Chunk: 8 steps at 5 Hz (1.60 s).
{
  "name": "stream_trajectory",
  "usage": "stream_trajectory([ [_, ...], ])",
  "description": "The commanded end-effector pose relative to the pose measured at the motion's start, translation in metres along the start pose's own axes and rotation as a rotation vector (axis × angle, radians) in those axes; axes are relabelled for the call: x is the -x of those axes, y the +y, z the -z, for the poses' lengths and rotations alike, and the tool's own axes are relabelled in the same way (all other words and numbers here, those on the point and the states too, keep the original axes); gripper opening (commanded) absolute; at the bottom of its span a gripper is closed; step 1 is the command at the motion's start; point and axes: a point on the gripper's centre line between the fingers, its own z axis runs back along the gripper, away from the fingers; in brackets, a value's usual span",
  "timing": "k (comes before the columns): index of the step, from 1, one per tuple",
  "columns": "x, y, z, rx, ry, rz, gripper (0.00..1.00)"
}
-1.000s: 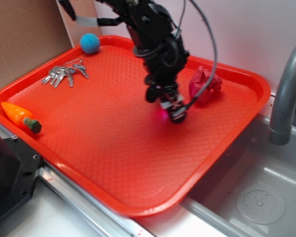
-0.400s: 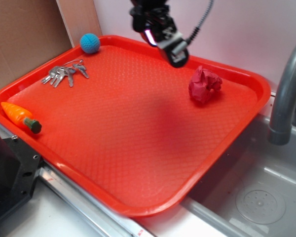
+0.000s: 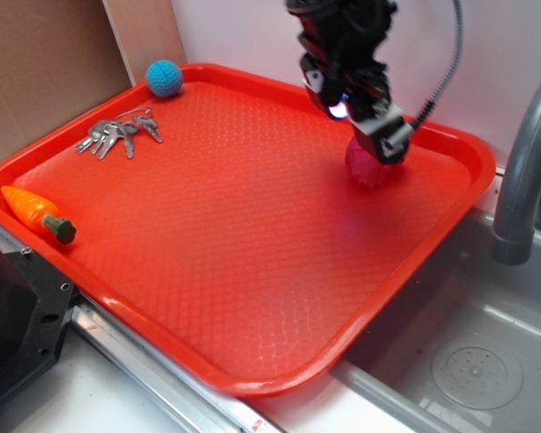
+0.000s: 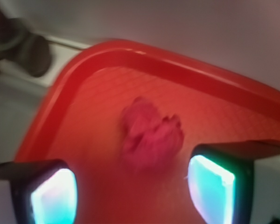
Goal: Grab the red paper.
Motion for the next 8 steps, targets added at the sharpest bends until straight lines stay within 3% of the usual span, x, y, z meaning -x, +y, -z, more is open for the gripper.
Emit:
stream_trajectory([
  [1,-0.023,0.011,0.023,-0.094,-0.020,-0.117,1.00],
  [2,-0.021,0.020,0.038,-0.086,0.027,-0.138,1.00],
  [3,-0.014,0.025,0.039,-0.098,0.044,-0.187,0.00],
  [4,-0.002,0.035,0.019,-0.103,0.111,-0.194,0.00],
  [5,0.038,0.049,-0.044,-0.082,0.169,-0.249,0.00],
  [6,0.076,0.062,-0.105,0.005,0.203,-0.247,0.00],
  [7,0.112,0.062,-0.163,-0.046,0.173,-0.368,0.00],
  [8,0.118,0.074,-0.178,-0.015,0.157,-0.445,0.00],
])
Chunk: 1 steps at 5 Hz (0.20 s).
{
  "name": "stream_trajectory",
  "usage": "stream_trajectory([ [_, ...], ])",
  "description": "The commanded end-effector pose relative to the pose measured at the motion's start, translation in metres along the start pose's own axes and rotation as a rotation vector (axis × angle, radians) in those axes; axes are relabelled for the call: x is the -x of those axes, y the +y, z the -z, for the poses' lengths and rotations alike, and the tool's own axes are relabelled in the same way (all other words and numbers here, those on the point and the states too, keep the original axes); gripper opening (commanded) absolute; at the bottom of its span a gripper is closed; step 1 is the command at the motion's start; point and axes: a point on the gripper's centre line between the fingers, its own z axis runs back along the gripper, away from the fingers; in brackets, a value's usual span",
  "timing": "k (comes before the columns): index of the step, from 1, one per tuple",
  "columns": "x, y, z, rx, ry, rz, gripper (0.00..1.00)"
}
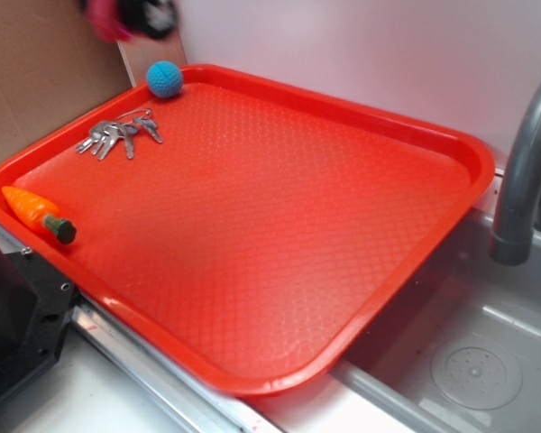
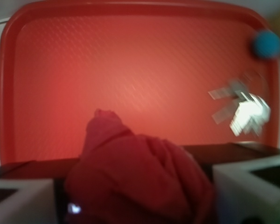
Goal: Grab the red paper.
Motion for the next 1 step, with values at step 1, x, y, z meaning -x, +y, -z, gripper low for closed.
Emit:
stream_trajectory([
  [1,-0.0025,0.0047,-0.0038,-0.006,-0.026,-0.068,0.00],
])
